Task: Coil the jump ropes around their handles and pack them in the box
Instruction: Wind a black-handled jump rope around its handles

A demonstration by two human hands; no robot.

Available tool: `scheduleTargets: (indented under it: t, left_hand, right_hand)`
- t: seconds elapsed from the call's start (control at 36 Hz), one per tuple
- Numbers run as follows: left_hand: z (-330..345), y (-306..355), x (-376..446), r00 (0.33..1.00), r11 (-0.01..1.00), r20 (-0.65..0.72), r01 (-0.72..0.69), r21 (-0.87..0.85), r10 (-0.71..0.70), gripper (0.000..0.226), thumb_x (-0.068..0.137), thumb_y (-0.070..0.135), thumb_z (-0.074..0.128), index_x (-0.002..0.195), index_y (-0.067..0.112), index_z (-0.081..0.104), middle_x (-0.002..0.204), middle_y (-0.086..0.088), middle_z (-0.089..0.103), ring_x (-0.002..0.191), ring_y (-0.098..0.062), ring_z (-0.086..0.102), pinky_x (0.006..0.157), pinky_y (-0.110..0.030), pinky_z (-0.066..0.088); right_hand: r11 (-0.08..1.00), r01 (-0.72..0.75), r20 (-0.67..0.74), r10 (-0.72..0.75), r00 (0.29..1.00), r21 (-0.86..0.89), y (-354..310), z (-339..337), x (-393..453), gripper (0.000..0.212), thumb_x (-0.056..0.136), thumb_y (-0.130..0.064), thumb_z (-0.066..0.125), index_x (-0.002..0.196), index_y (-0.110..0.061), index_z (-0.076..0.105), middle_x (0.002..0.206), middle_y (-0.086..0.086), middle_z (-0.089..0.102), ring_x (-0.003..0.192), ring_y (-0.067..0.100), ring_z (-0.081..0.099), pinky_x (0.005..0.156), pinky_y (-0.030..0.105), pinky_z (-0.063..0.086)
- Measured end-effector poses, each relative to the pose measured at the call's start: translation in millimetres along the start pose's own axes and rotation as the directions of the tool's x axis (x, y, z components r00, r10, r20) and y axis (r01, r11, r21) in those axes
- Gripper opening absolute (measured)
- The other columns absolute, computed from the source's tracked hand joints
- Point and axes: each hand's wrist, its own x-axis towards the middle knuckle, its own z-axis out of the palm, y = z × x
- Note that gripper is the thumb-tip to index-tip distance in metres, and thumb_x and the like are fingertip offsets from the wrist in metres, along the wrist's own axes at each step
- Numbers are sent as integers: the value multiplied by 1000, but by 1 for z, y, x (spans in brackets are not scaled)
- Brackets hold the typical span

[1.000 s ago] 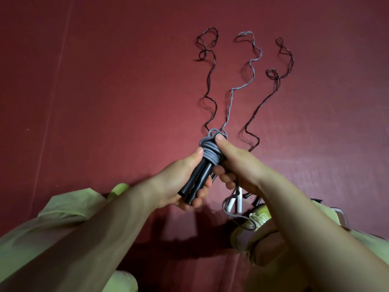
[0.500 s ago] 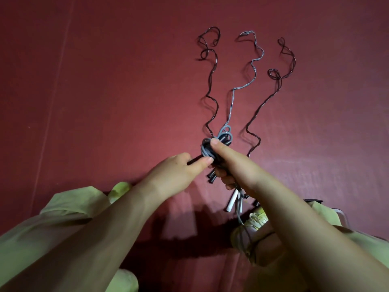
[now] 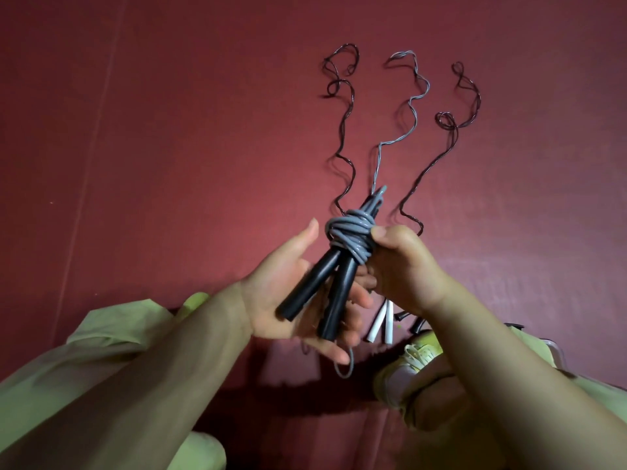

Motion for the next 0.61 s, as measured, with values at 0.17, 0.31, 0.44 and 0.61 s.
scheduleTargets:
  t: [0.17,0.31,0.44,0.61]
  left_hand:
    - [5,-7,8,988,995,139,-58,-85,69,79,76,81,36,91,8,61,66,-8,54,57,-20,51,55,-27,44]
    - [3,-3,29,985,933,-64,-174,-314,162,67,76,53,59,87,-13,62,63,-24,60,45,-26,55,46,-26,44]
    - [-3,-5,17,948,990,-286,-130,51,139,77,66,85,42,73,12,64,65,-10,47,47,-20,44,53,-29,25]
    - [-1,-6,15,846,946,-495,-34,323,199,80,81,82,10,69,17,56,54,-3,51,46,-19,46,48,-22,28]
  right_hand:
    - [1000,28,59,-28,998,-8,-4,1,-3,69,50,-57,76,93,-6,60,75,14,46,52,16,52,52,21,43]
    - [988,22,-41,-29,999,-150,-5,4,-2,51,73,-52,58,98,-7,55,67,15,44,52,23,36,52,29,31]
    - [972,-114,-168,79,983,-207,-4,2,-3,41,90,-52,48,94,-12,52,64,-1,45,48,10,32,45,23,23]
    - [932,-224,-310,132,942,-285,-4,1,-2,40,100,-45,38,82,-13,55,61,-4,49,44,8,30,41,21,23]
